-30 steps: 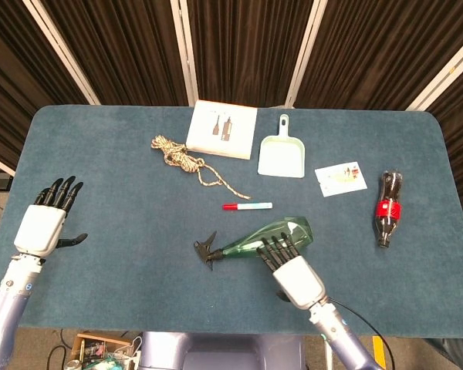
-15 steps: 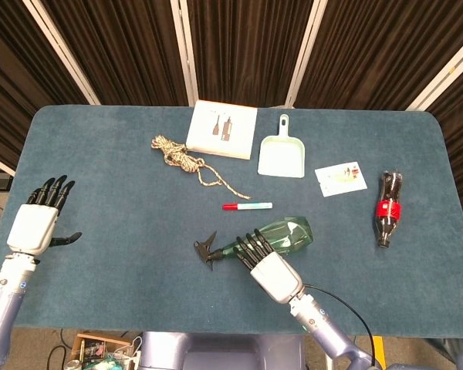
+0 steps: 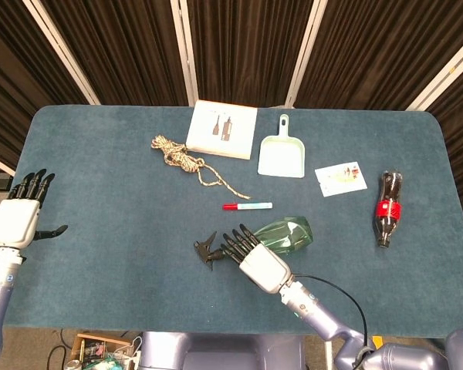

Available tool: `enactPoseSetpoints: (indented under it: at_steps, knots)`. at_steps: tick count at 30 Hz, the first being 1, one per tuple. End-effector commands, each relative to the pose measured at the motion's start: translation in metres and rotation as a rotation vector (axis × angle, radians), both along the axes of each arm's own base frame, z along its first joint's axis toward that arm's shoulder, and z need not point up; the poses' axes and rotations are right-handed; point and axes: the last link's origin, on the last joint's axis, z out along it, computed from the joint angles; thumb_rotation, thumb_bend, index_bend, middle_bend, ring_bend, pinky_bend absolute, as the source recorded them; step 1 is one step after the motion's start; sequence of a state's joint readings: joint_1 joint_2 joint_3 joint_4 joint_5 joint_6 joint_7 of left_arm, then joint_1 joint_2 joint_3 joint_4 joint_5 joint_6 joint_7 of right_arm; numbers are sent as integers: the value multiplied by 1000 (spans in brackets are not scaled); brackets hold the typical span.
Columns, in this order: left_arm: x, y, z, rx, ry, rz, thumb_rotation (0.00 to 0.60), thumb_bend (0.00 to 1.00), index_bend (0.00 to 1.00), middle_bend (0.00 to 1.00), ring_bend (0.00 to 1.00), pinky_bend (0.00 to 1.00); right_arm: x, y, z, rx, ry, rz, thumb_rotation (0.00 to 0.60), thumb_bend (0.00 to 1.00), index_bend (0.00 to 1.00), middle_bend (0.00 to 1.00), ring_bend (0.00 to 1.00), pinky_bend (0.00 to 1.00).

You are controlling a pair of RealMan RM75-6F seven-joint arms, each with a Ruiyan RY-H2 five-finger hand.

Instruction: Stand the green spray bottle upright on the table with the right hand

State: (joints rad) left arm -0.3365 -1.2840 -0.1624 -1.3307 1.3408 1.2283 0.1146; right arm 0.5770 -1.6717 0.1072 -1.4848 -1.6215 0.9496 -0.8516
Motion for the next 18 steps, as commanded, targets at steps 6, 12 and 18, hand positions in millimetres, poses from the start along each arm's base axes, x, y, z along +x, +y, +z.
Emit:
enactPoseSetpoints:
  at_steps: [6,12,18]
  knots:
    - [-7,6,1,8,1,39,600,59,0,0,0,175,-9,-27,-5,18,38,-29,600,329,0,0,0,0]
    - [-12,12,-2,-7,5,72,600,60,0,0,0,174,-13,-38,-4,25,46,-43,600,336,76,0,0,0]
    - [-15,17,-3,-9,7,95,600,60,0,0,0,174,-16,-43,-8,33,68,-40,600,428,285,0,0,0]
